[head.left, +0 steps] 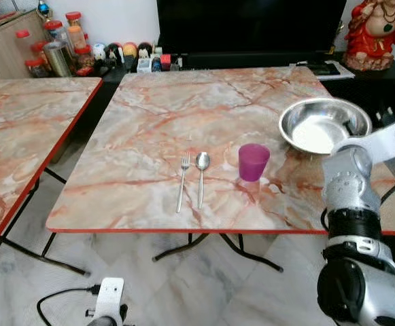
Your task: Setting the table
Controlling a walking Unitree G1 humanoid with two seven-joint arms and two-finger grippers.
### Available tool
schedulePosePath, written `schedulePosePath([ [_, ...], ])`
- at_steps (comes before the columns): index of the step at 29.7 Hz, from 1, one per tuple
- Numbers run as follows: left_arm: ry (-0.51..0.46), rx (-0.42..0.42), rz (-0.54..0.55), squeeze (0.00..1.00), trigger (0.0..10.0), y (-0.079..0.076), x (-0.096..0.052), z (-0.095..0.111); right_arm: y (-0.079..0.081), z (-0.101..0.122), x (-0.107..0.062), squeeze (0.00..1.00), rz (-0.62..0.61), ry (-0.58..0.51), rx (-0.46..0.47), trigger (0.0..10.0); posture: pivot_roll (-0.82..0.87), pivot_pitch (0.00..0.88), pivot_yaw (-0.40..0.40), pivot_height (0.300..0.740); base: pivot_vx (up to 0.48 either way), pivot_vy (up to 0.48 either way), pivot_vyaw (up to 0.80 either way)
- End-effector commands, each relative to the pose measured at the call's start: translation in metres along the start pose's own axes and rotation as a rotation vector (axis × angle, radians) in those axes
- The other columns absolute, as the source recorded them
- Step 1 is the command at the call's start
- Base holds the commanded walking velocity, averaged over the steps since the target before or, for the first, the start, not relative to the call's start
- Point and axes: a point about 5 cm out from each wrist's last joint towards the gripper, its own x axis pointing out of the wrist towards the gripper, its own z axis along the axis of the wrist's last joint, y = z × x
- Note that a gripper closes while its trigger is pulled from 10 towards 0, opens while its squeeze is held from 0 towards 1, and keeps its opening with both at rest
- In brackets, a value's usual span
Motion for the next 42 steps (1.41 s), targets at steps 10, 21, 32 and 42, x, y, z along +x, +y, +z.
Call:
schedulePosePath([
  [10,-0.058,-0.049,0.089,0.00,10.0,0.013,0.000,0.009,0.040,0.023,-0.027,0.00,0.356,-0.252,-0.144,10.0,0.01,0.000,0.027,0.740,0.000,0.000,0.00],
  [21,-0.078,-0.074,0.131,0.00,10.0,0.021,-0.001,0.010,0.042,0.006,-0.038,0.00,0.465,-0.240,-0.186,10.0,0.02,0.000,0.038,0.740,0.000,0.175,0.00],
  [32,-0.063,-0.075,0.129,0.00,10.0,0.022,-0.003,0.004,0.046,0.001,-0.045,0.00,0.518,-0.238,-0.206,10.0,0.02,0.000,0.044,0.740,0.000,0.480,0.00],
  [42,-0.044,-0.083,0.129,0.00,10.0,0.022,-0.004,-0.003,0.050,-0.007,-0.051,0.00,0.547,-0.218,-0.210,10.0,0.02,0.000,0.045,0.740,0.000,0.480,0.00],
])
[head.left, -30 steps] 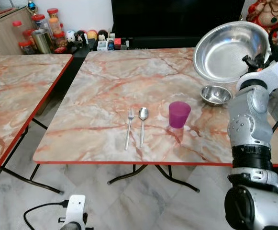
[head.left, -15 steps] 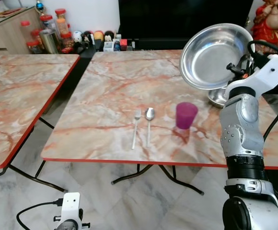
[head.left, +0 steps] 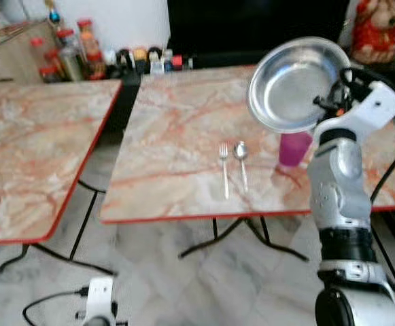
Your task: Setting the table
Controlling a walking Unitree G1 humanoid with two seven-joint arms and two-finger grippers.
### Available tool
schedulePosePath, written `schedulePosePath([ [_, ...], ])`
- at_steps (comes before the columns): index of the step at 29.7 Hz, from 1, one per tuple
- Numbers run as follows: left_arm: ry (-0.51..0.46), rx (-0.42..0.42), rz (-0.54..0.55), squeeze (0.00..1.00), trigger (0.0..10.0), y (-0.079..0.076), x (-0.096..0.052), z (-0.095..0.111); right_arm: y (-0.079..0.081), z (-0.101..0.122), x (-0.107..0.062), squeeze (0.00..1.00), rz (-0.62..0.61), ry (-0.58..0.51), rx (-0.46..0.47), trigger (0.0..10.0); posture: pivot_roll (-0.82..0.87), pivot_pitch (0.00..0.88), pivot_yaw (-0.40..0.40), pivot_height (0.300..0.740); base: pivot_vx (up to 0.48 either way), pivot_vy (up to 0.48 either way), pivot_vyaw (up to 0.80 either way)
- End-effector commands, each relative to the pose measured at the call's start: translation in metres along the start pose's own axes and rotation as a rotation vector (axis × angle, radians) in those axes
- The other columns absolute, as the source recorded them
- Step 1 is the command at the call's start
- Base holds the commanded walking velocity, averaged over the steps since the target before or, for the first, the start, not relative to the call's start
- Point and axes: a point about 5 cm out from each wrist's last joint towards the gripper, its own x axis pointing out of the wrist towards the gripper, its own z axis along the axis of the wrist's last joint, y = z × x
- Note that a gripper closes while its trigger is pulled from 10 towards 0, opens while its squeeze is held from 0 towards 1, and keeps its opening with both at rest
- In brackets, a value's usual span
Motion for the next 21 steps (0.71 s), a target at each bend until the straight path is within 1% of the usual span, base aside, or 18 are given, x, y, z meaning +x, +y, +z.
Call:
schedulePosePath([
  [1,0.018,-0.002,0.026,0.00,10.0,0.009,-0.002,-0.005,0.020,0.004,-0.002,0.00,0.065,-0.015,0.019,10.0,0.02,0.000,0.044,0.740,0.000,0.480,0.00],
  [7,0.024,0.001,0.026,0.00,10.0,0.009,-0.002,-0.006,0.021,0.000,-0.003,0.00,0.071,0.007,0.016,10.0,0.02,0.000,0.043,0.740,0.000,0.480,0.00],
  [16,0.010,-0.007,0.028,0.00,10.0,0.008,0.000,-0.001,0.021,-0.002,-0.003,0.00,0.073,0.024,0.010,10.0,0.04,0.000,0.037,0.740,0.000,0.480,0.00],
  [21,0.010,-0.014,0.039,0.00,10.0,0.010,0.000,-0.001,0.021,-0.010,-0.007,0.00,0.065,0.059,0.020,10.0,0.05,0.000,0.039,0.740,0.000,0.480,0.00],
])
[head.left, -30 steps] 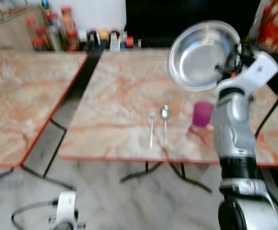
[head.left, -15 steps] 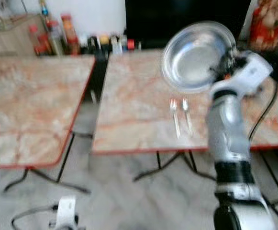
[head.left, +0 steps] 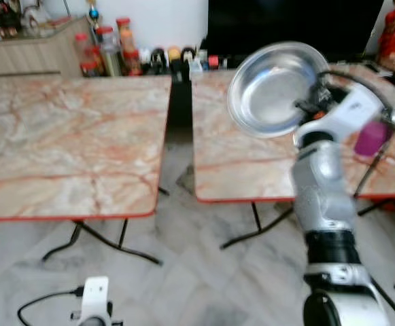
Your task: Setting the table
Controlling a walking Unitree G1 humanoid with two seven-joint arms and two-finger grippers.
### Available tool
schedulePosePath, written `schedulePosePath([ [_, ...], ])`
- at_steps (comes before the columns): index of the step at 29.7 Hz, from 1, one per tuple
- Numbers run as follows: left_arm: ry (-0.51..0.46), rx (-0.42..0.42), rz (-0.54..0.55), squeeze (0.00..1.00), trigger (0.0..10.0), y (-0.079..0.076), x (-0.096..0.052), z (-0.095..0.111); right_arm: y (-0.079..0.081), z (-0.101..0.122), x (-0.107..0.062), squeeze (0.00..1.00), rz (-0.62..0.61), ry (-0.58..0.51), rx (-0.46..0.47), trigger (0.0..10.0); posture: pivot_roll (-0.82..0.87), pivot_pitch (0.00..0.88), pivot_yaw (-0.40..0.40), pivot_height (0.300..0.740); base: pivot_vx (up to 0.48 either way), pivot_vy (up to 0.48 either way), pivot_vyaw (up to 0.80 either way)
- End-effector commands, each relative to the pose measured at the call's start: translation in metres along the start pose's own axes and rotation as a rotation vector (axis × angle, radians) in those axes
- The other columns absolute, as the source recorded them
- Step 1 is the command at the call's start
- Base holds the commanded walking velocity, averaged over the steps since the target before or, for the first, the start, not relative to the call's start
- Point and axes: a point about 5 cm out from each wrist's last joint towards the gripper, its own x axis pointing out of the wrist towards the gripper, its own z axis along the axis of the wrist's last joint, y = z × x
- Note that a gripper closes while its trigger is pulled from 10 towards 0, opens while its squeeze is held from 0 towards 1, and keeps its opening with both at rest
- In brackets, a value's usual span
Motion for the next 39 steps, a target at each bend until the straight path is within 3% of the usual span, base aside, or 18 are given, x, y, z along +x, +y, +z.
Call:
schedulePosePath([
  [1,0.009,-0.013,0.001,0.00,10.0,-0.003,0.000,-0.002,-0.007,0.007,0.001,0.00,-0.025,-0.019,0.002,10.0,0.06,0.004,0.040,0.740,0.000,0.480,0.00],
  [10,0.005,-0.013,0.014,0.00,10.0,0.003,-0.001,-0.002,-0.003,0.004,0.001,0.00,-0.020,-0.006,0.009,10.0,0.07,0.015,0.043,0.740,0.000,0.480,0.00],
  [24,-0.015,-0.016,0.008,0.00,10.0,-0.001,0.002,0.006,-0.008,-0.011,-0.001,0.00,-0.016,0.043,-0.014,10.0,0.07,0.017,0.044,0.740,0.000,0.480,0.00],
  [31,-0.018,-0.022,0.011,0.00,10.0,-0.001,0.002,0.006,-0.011,-0.033,-0.006,0.00,0.099,0.113,-0.156,10.0,0.07,0.019,0.039,0.740,0.000,0.480,0.00],
  [39,-0.020,-0.021,0.009,0.00,10.0,-0.002,0.002,0.007,-0.017,-0.040,-0.007,0.00,0.094,0.137,-0.157,10.0,0.07,0.020,0.036,0.740,0.000,0.480,0.00],
])
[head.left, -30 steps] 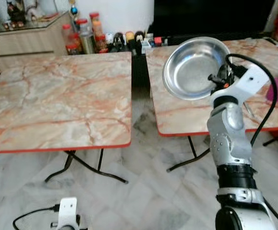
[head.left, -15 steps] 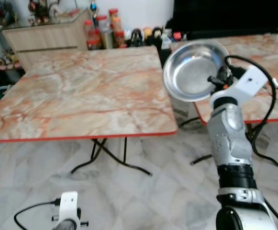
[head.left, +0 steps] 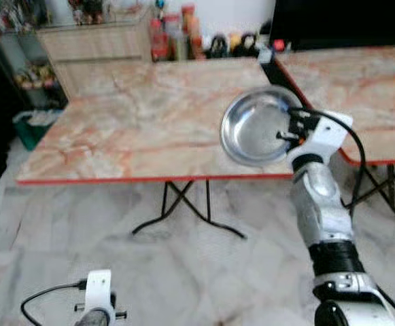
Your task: Setting the table
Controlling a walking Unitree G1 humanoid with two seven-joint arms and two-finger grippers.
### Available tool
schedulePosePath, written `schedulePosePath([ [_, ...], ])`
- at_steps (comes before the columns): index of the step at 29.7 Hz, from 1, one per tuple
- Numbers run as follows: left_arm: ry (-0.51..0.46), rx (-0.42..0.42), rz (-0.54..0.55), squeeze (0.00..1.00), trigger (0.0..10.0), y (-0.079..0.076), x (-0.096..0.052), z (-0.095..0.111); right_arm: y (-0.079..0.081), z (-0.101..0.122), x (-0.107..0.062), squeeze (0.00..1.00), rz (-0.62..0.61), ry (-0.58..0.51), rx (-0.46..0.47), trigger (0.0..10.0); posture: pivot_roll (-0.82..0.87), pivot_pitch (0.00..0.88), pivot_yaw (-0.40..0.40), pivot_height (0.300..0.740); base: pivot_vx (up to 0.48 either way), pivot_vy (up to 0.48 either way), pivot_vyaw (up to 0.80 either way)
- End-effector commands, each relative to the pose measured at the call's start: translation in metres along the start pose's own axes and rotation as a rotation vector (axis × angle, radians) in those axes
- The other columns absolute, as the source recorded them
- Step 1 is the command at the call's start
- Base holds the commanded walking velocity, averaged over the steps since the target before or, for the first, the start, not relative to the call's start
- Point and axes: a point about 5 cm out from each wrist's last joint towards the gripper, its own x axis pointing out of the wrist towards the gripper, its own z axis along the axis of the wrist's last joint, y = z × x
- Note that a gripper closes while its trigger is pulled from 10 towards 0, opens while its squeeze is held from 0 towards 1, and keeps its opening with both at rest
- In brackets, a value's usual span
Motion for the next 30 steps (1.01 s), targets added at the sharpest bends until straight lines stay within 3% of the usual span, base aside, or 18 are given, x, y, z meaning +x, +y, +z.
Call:
schedulePosePath([
  [1,0.009,-0.003,0.008,0.00,10.0,0.0029,0.0000,-0.0008,0.0055,0.0041,0.0021,0.00,0.031,-0.018,-0.009,10.0,0.07,0.020,0.035,0.740,0.000,0.480,0.00],
  [17,-0.001,0.025,0.017,0.00,10.0,0.0023,0.0006,0.0016,0.0068,0.0026,0.0026,0.00,0.049,-0.024,-0.006,10.0,0.07,0.017,0.034,0.740,0.000,0.021,0.00],
  [30,0.004,0.029,0.021,0.00,10.0,0.0021,0.0004,0.0007,0.0087,0.0009,0.0024,0.00,0.063,-0.017,-0.002,10.0,0.07,0.018,0.032,0.740,0.368,0.000,0.00],
])
